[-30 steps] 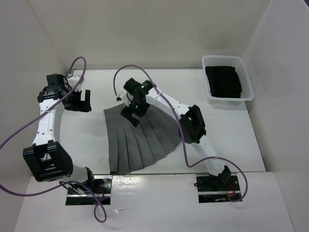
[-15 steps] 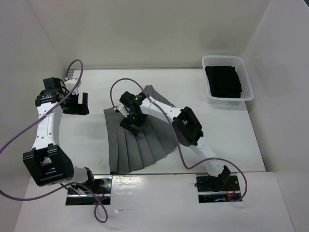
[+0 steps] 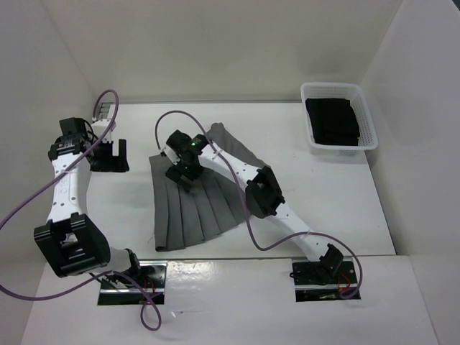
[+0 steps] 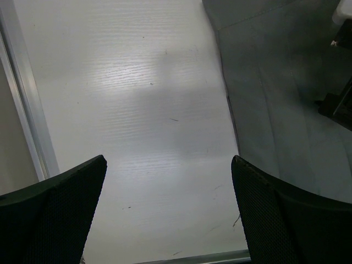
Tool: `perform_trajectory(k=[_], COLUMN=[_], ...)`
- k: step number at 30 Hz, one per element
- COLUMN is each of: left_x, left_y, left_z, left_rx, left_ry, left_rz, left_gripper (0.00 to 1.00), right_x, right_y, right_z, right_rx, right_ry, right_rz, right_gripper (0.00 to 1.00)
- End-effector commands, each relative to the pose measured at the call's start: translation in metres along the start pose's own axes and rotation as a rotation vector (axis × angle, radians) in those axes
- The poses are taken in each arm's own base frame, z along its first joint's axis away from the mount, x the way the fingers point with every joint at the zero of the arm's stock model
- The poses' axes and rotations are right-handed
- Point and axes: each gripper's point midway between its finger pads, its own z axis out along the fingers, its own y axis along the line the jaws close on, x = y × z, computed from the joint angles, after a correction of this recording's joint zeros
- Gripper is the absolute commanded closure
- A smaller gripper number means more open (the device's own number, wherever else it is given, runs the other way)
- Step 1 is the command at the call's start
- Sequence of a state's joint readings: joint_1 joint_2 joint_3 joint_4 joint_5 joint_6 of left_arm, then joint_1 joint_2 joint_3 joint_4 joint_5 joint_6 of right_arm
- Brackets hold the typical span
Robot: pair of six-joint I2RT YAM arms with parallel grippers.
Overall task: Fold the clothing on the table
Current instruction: Flatten the skirt out
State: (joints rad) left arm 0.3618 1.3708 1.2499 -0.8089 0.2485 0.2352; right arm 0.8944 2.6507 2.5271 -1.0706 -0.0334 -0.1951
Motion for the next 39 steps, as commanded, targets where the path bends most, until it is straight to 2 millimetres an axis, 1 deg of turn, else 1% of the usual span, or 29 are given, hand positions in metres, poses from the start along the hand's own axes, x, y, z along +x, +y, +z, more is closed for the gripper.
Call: perform_trajectory(k=[1,2,3,5,6,7,9,11,12,13,15,16,17,18,20,21,22,23,24,25,26,29,30,32,33,35,36,37,39], left_x=[0.002,0.002,0.002,0.002,0.002,0.007,0.007,0.009,0.009,0.01,0.01,0.01,0.01,0.008,0.009,0.006,0.006,0.006,0.002,0.004,-0.001,-0.011,-0.011,-0.013,-0.016,-0.017,-0.017,-0.018,-0.016], left_y=[0.003,0.003,0.003,0.006,0.006,0.009,0.009,0.01,0.01,0.01,0.008,0.007,0.007,0.007,0.006,0.005,0.005,0.005,0.004,0.003,0.002,-0.001,-0.001,-0.003,-0.004,-0.006,-0.006,-0.007,-0.008], left_z=[0.001,0.001,0.001,0.0,0.0,0.004,0.004,0.007,0.007,0.009,0.009,0.012,0.012,0.013,0.016,0.014,0.014,0.014,0.013,0.012,0.01,0.007,0.007,0.004,0.003,0.003,0.003,0.003,0.002], left_rx=[0.012,0.012,0.012,0.006,0.006,0.007,0.007,0.01,0.01,0.013,0.022,0.033,0.033,0.033,0.045,0.051,0.051,0.051,0.058,0.061,0.069,0.085,0.085,0.095,0.103,0.111,0.111,0.121,0.124], left_ry=[0.001,0.001,0.001,0.0,0.0,0.016,0.016,0.026,0.026,0.034,0.031,0.036,0.036,0.037,0.043,0.032,0.032,0.032,0.02,0.028,0.013,-0.014,-0.014,-0.018,-0.029,-0.032,-0.032,-0.035,-0.027], left_rz=[-0.001,0.008,0.008,0.009,0.01,-0.003,0.006,0.003,0.003,0.0,-0.009,-0.012,-0.012,-0.021,-0.025,-0.022,-0.022,-0.022,-0.029,-0.032,-0.028,-0.021,-0.021,-0.021,-0.027,-0.028,-0.028,-0.028,-0.031], left_gripper=[0.0,0.0,0.0,0.0,0.0,0.0,0.0,0.0,0.0,0.0,0.0,0.0,0.0,0.0,0.0,0.0,0.0,0.0,0.0,0.0,0.0,0.0,0.0,0.0,0.0,0.0,0.0,0.0,0.0], right_x=[0.013,0.013,0.008,0.007,0.005,0.01,0.016,0.016,0.018,0.016,0.015,0.009,0.008,0.008,0.013,0.011,0.014,0.007,0.003,0.0,-0.012,-0.024,-0.036,-0.04,-0.046,-0.044,-0.045,-0.038,-0.038], right_y=[0.002,0.0,0.0,0.001,-0.009,-0.008,-0.035,-0.054,-0.074,-0.085,-0.116,-0.129,-0.138,-0.156,-0.172,-0.183,-0.185,-0.18,-0.185,-0.183,-0.181,-0.175,-0.166,-0.156,-0.149,-0.133,-0.127,-0.125,-0.114], right_z=[0.029,0.033,0.03,0.037,0.035,0.043,0.046,0.044,0.04,0.04,0.029,0.021,0.014,0.01,0.005,-0.004,-0.009,-0.018,-0.028,-0.036,-0.06,-0.092,-0.12,-0.136,-0.151,-0.146,-0.151,-0.144,-0.139], right_rx=[0.031,0.043,0.045,0.046,0.063,0.062,0.089,0.114,0.137,0.146,0.181,0.206,0.215,0.231,0.254,0.258,0.248,0.22,0.215,0.204,0.194,0.169,0.159,0.139,0.139,0.109,0.105,0.099,0.097], right_ry=[0.069,0.067,0.049,0.045,0.035,0.048,0.054,0.037,0.03,0.009,-0.022,-0.057,-0.068,-0.091,-0.096,-0.119,-0.112,-0.133,-0.157,-0.163,-0.211,-0.259,-0.309,-0.324,-0.348,-0.319,-0.32,-0.289,-0.273], right_rz=[0.019,0.027,0.038,0.053,0.066,0.084,0.144,0.2,0.23,0.246,0.3,0.314,0.328,0.354,0.377,0.393,0.401,0.398,0.396,0.395,0.38,0.349,0.332,0.295,0.282,0.252,0.244,0.239,0.223], right_gripper=[0.01,0.01,0.01,0.01,0.01,0.01,0.01,0.01,0.01,0.01,0.01,0.01,0.01,0.01,0.01,0.01,0.01,0.01,0.01,0.01,0.01,0.01,0.01,0.01,0.01,0.01,0.01,0.01,0.01])
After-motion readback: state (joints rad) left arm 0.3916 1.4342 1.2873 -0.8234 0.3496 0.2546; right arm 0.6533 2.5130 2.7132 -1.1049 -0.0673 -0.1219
